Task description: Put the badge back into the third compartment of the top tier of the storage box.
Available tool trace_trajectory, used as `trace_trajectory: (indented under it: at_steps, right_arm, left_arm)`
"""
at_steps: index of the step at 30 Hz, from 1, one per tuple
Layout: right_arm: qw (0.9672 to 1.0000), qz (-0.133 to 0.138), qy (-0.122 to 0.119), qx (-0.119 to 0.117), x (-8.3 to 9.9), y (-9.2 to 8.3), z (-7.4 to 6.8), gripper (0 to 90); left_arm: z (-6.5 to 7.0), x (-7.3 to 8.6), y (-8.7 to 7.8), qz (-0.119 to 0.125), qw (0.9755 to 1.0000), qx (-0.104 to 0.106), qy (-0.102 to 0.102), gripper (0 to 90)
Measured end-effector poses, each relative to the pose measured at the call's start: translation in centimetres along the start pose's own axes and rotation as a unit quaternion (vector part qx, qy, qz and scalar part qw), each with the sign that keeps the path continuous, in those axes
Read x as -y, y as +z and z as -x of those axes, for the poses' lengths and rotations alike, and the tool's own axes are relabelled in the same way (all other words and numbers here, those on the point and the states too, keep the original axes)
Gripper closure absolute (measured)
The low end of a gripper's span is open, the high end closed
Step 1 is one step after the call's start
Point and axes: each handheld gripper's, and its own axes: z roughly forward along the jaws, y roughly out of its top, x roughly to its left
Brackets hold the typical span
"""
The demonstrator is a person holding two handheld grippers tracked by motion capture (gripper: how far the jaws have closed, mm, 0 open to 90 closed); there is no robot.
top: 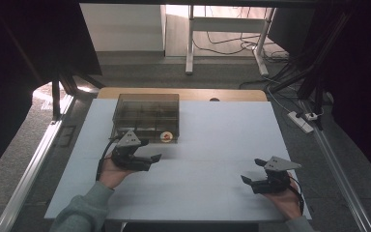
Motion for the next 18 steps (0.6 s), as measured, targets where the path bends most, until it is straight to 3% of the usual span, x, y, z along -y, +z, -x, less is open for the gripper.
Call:
trace_trajectory:
  at_steps: [18]
  right_arm:
    - [1.0, -0.006, 0.001, 0.005, 0.4, -0.4, 0.0, 15.2]
  left_arm:
    - [0.0, 5.7, -1.4, -0.024, 0.9991, -0.02, -0.027, 22.6]
